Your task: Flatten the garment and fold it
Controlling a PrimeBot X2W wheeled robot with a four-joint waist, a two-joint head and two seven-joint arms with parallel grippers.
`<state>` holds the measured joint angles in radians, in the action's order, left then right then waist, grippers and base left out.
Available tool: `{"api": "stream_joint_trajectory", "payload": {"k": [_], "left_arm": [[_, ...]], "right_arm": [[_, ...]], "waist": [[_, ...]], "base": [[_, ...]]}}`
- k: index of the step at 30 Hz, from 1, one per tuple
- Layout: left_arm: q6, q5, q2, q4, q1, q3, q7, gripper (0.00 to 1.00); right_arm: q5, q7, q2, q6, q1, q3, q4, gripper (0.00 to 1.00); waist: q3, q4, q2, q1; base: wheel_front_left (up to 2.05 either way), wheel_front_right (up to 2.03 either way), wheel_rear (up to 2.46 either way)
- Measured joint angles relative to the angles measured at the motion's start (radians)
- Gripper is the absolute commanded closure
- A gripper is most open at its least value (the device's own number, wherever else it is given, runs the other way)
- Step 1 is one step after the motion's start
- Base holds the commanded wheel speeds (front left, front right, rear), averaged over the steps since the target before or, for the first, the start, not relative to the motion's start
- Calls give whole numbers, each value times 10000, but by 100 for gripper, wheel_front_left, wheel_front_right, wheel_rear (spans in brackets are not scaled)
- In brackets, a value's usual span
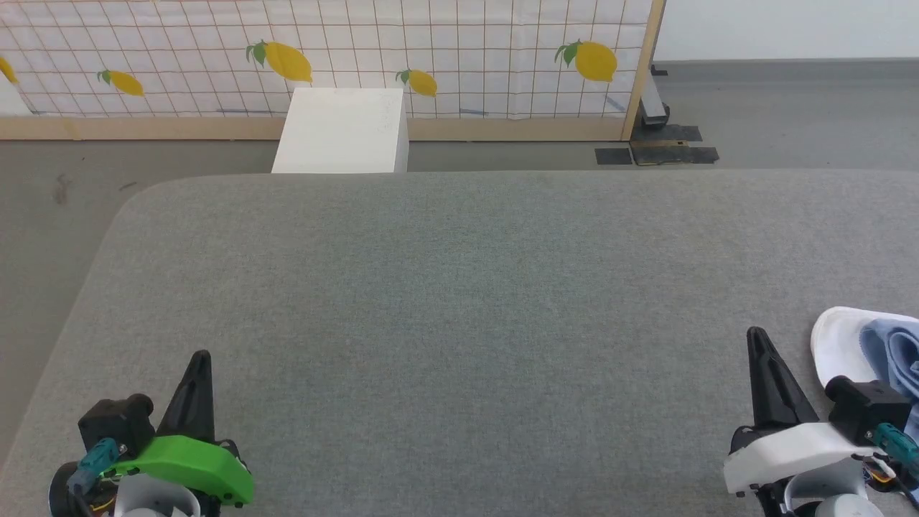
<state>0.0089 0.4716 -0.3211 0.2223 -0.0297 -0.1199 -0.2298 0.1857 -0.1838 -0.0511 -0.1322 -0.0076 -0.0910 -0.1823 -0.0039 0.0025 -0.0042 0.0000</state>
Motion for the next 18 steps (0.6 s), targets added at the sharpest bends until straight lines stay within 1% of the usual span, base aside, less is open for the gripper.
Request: {"api": "stream_joint_trajectory", "payload": {"k": [11,18], "left_arm": [[0,-276,201,-165,3,82,217,100],[0,-646,360,-301,11,144,345,100]], "right_arm": [[-102,165,0,0,0,69,125,100],[-198,257,0,0,0,123,222,100]], "waist": [[3,-2,1,0],[5,-4,0,0]], "base": [[0,0,0],[0,0,0]]}}
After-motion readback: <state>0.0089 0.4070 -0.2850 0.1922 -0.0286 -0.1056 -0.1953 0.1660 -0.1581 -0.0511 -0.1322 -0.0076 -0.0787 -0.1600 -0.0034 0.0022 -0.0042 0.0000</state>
